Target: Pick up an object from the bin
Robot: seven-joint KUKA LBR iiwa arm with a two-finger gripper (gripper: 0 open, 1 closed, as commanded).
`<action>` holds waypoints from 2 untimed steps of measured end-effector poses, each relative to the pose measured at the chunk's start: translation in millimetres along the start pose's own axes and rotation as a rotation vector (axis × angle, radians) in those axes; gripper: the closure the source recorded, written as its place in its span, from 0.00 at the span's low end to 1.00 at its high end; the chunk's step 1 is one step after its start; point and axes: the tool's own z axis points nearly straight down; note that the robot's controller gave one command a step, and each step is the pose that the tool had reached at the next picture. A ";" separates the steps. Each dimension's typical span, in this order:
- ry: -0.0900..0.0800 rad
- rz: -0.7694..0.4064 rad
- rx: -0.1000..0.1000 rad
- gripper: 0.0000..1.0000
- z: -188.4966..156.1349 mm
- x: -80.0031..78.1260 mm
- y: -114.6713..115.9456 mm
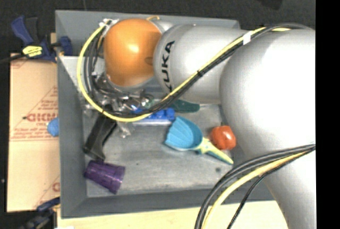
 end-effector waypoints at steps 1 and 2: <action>0.000 -0.097 0.005 0.00 28.5 0.5 6.3; -0.005 -0.184 0.007 1.00 28.9 -14.0 6.9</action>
Offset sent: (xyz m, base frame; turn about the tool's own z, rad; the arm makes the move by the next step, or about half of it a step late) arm 0.0003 0.0185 -0.0311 -0.1911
